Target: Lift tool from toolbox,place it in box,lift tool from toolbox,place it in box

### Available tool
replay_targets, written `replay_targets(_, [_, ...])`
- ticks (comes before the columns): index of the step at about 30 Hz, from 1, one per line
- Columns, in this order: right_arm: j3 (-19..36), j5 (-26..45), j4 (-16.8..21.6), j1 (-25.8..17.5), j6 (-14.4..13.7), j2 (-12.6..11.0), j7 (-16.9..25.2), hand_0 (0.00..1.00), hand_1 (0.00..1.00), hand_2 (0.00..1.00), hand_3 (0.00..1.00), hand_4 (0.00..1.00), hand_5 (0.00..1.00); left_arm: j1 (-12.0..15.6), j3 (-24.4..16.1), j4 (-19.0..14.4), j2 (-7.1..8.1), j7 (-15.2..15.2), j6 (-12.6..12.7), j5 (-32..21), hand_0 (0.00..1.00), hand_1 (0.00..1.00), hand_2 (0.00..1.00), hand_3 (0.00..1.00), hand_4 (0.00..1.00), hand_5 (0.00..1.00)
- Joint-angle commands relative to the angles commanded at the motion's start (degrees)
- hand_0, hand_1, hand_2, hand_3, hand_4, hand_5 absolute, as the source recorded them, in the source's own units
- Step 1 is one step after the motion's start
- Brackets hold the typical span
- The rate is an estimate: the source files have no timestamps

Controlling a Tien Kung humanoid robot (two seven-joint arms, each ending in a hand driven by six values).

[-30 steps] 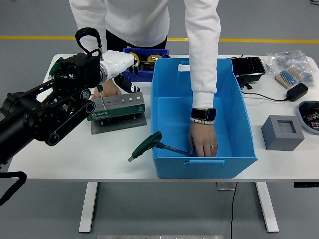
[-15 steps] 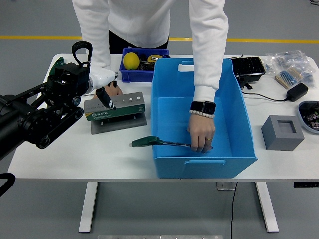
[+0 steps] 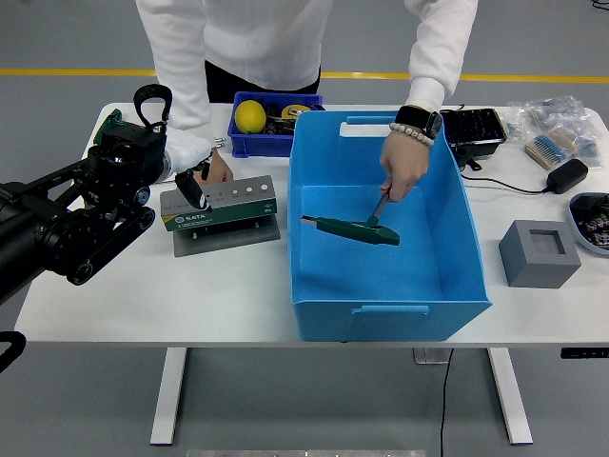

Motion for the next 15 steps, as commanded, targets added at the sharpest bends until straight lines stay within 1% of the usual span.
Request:
replay_targets(10, [0.2, -0.2, 0.0, 0.0, -0.1, 0.0, -0.1, 0.683, 0.644, 0.721, 0.58, 0.806, 0.741, -0.1, -0.1, 1.0, -0.01, 0.1, -0.1, 0.6, 0.759, 0.735, 0.76, 0.489, 0.998, 0.439])
replay_targets(11, [0.2, -0.2, 0.0, 0.0, -0.1, 0.0, -0.1, 0.683, 0.644, 0.72, 0.58, 0.806, 0.739, -0.1, -0.1, 1.0, 0.02, 0.1, -0.1, 0.5, 0.756, 0.705, 0.699, 0.473, 0.996, 0.443])
replay_targets(15, [0.1, -0.1, 0.0, 0.1, -0.1, 0.0, -0.1, 0.683, 0.644, 0.72, 0.58, 0.806, 0.739, -0.1, 0.1, 1.2, -0.03, 0.3, 0.0, 0.8, 0.756, 0.705, 0.699, 0.473, 0.996, 0.443])
